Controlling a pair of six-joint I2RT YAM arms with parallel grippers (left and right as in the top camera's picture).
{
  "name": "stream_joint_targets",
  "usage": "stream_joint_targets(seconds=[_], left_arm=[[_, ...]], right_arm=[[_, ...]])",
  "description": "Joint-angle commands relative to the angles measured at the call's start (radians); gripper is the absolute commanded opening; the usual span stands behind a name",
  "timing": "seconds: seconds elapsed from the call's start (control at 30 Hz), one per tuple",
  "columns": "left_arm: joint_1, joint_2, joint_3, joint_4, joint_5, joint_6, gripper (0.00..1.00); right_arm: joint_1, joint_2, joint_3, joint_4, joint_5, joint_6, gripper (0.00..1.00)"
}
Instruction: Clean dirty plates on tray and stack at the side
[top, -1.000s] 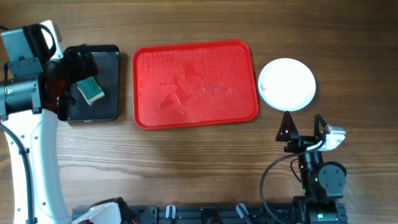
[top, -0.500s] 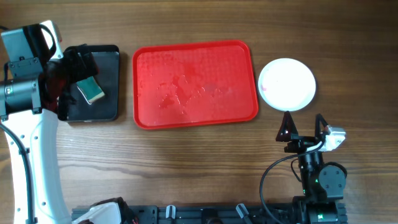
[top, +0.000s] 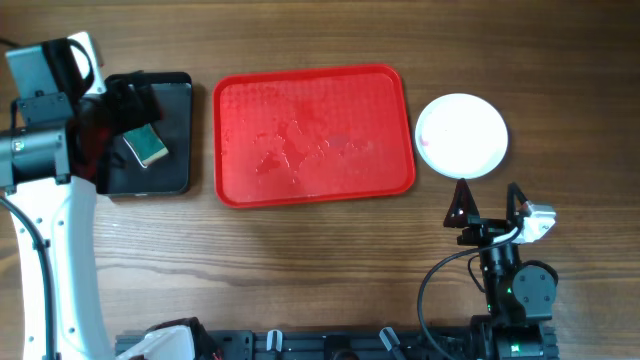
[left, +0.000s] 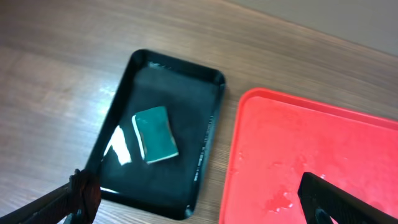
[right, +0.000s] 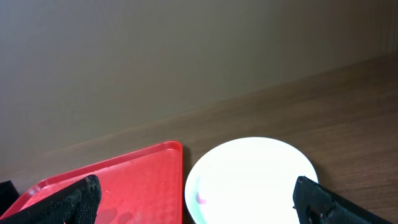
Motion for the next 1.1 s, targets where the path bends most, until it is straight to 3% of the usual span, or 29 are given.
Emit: stream_joint_targets(seconds=[0.0,0.07,0.2,0.47,0.67,0.87,1.07], left_arm=[[-0.092,-0.114,0.009,-0.008,-0.014,0.018,1.0],[-0.146,-0.178,-0.007,-0.002,-0.045,0.02,1.0],[-0.208,-0.336,-0.19,0.205,-0.069,0.021,1.0],[-0.251,-0.718,-0.787,0.726,-0.016,0.02,1.0],[-0.267,-0.97,-1.13,0.966,-0.016,0.019,1.0],[-0.258,-1.202,-1.337,1.015,-0.017,0.016,1.0],[-0.249,-1.296,-1.42,1.012,-0.018,0.016,1.0]], right_arm=[[0.004,-0.007,-0.002,0.008,0.018,-0.018,1.0],[0.004,-0.007,-0.002,0.008,0.018,-0.018,1.0],[0.004,-0.007,-0.002,0.008,0.018,-0.018,1.0],[0.004,-0.007,-0.002,0.008,0.018,-0.018,1.0],[0.004,-0.007,-0.002,0.008,0.018,-0.018,1.0],[0.004,-0.007,-0.002,0.008,0.018,-0.018,1.0],[0.004,-0.007,-0.002,0.008,0.018,-0.018,1.0]])
